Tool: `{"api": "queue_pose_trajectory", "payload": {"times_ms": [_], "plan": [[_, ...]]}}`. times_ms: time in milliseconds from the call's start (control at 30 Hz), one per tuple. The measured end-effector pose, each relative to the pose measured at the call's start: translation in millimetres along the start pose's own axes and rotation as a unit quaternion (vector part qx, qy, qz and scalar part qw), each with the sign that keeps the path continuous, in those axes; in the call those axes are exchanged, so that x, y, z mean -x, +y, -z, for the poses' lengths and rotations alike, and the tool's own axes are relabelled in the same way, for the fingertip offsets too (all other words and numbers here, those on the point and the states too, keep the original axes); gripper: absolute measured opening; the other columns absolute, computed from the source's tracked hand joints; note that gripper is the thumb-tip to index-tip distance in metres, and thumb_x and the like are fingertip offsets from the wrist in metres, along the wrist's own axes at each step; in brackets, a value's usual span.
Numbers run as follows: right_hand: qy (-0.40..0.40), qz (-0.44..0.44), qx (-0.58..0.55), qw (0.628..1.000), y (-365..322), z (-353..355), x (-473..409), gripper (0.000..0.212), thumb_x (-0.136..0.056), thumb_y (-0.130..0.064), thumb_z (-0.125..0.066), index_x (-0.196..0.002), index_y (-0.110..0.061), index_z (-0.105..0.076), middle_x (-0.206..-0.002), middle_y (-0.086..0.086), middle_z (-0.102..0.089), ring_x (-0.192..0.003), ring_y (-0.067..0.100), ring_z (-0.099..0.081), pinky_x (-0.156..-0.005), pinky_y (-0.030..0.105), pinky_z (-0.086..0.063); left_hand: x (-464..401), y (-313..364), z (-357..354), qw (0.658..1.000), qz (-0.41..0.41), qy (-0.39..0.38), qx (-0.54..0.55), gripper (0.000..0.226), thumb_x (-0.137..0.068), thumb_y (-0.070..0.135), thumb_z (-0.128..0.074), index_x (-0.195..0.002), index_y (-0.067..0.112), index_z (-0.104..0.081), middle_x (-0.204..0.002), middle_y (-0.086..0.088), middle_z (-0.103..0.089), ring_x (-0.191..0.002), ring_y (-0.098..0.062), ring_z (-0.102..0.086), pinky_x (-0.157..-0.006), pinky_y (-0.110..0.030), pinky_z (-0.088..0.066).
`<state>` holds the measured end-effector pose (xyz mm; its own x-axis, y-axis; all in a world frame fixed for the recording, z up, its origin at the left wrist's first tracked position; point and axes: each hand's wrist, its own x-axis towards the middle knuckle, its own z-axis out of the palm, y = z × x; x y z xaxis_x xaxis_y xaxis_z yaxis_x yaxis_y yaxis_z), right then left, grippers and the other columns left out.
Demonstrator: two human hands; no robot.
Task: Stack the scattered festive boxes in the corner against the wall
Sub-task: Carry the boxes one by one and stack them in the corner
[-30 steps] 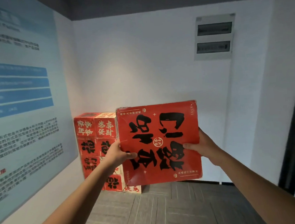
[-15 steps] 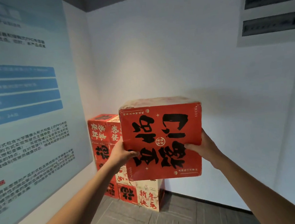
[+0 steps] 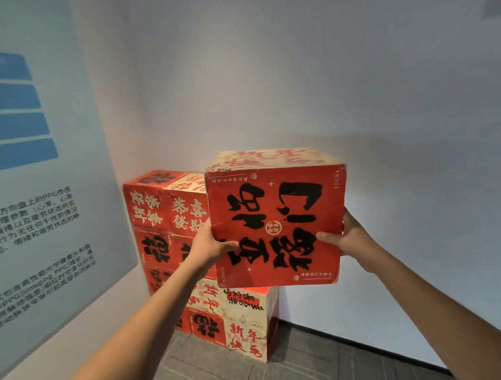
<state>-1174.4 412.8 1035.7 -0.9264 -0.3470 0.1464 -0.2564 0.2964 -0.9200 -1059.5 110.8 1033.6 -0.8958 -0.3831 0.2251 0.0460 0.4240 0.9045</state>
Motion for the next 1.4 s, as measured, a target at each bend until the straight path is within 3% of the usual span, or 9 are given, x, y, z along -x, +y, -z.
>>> {"api": "queue_pose_trajectory", "payload": {"times_ms": [233, 367, 500, 667, 800, 900, 1033, 1133, 1400], "plan": [[0.021, -0.045, 0.023, 0.999, 34.9, -44.3, -134.5, 0.073, -0.085, -0.034, -0.076, -0.145, -0.038, -0.034, -0.132, -0.007, -0.059, -0.115, 0.026, -0.061, -0.093, 0.056, -0.054, -137.7, -68.9, -6.4, 0.998, 0.046, -0.018, -0.046, 0.069, -0.067, 0.016, -0.091, -0.126, 0.019, -0.054, -0.110, 0.005, -0.070, -0.106, -0.019, -0.065, -0.093, -0.038, -0.054], [0.013, -0.053, 0.039, 0.998, 66.9, -65.2, -197.5, 0.064, -0.085, -0.036, -0.076, -0.139, -0.034, -0.041, -0.123, -0.008, -0.063, -0.111, 0.022, -0.063, -0.091, 0.050, -0.057, -196.0, -103.8, -19.3, 0.991, 0.082, -0.014, -0.101, 0.063, -0.065, 0.026, -0.092, -0.114, 0.025, -0.052, -0.098, 0.006, -0.064, -0.093, -0.017, -0.060, -0.085, -0.030, -0.051], [0.000, -0.061, 0.036, 0.997, 104.0, -84.4, -255.7, 0.058, -0.085, -0.035, -0.076, -0.133, -0.035, -0.044, -0.117, -0.011, -0.062, -0.107, 0.018, -0.063, -0.089, 0.042, -0.058, -246.6, -145.6, -40.8, 0.988, 0.116, -0.004, -0.101, 0.056, -0.067, 0.021, -0.091, -0.109, 0.024, -0.053, -0.093, 0.004, -0.065, -0.081, -0.021, -0.062, -0.081, -0.038, -0.057], [-0.030, -0.088, 0.015, 0.996, 164.9, -102.0, -325.8, 0.057, -0.082, -0.041, -0.077, -0.130, -0.034, -0.047, -0.122, -0.008, -0.062, -0.110, 0.018, -0.063, -0.088, 0.045, -0.059, -296.9, -198.4, -73.8, 0.984, 0.142, 0.019, -0.104, 0.058, -0.071, 0.018, -0.088, -0.120, 0.018, -0.057, -0.105, 0.002, -0.067, -0.095, -0.016, -0.060, -0.087, -0.031, -0.051], [-0.050, -0.104, -0.031, 0.993, 207.4, -110.0, -378.6, 0.073, -0.083, -0.033, -0.078, -0.139, -0.044, -0.031, -0.124, -0.013, -0.057, -0.113, 0.011, -0.059, -0.086, 0.040, -0.058, -335.6, -234.7, -99.3, 0.977, 0.182, 0.041, -0.107, 0.059, -0.072, 0.017, -0.087, -0.124, 0.015, -0.058, -0.115, -0.004, -0.070, -0.102, -0.021, -0.063, -0.084, -0.029, -0.048], [-0.080, -0.129, -0.018, 0.988, 236.1, -115.8, -411.2, 0.072, -0.084, -0.034, -0.077, -0.135, -0.047, -0.027, -0.123, -0.015, -0.056, -0.114, 0.014, -0.059, -0.092, 0.047, -0.057, -359.2, -256.3, -117.7, 0.971, 0.202, 0.048, -0.117, 0.063, -0.072, 0.020, -0.088, -0.127, 0.015, -0.057, -0.119, -0.003, -0.069, -0.111, -0.023, -0.062, -0.090, -0.032, -0.048], [-0.104, -0.162, -0.007, 0.981, 258.4, -129.4, -441.7, 0.065, -0.087, -0.023, -0.075, -0.136, -0.034, -0.033, -0.119, -0.011, -0.057, -0.105, 0.009, -0.059, -0.078, 0.025, -0.054, -382.2, -292.3, -134.6, 0.967, 0.226, 0.038, -0.111, 0.063, -0.070, 0.024, -0.088, -0.125, 0.019, -0.057, -0.119, 0.000, -0.070, -0.113, -0.021, -0.063, -0.098, -0.042, -0.051], [-0.111, -0.182, 0.007, 0.977, 271.0, -143.1, -452.8, 0.052, -0.085, -0.016, -0.076, -0.120, -0.035, -0.042, -0.104, -0.016, -0.058, -0.092, 0.001, -0.058, -0.066, 0.016, -0.047, -396.3, -321.9, -138.6, 0.962, 0.251, 0.032, -0.108, 0.064, -0.069, 0.025, -0.088, -0.126, 0.018, -0.058, -0.118, 0.001, -0.071, -0.113, -0.022, -0.064, -0.100, -0.045, -0.051], [-0.077, -0.268, -0.012, 0.960, 318.8, -195.0, -471.3, 0.031, -0.084, -0.013, -0.077, -0.100, -0.033, -0.059, -0.100, -0.008, -0.068, -0.091, 0.009, -0.065, -0.082, 0.031, -0.055, -430.3, -390.7, -145.0, 0.952, 0.293, 0.025, -0.085, 0.059, -0.074, 0.019, -0.086, -0.126, 0.015, -0.058, -0.112, -0.002, -0.072, -0.109, -0.023, -0.065, -0.099, -0.042, -0.051]]}}
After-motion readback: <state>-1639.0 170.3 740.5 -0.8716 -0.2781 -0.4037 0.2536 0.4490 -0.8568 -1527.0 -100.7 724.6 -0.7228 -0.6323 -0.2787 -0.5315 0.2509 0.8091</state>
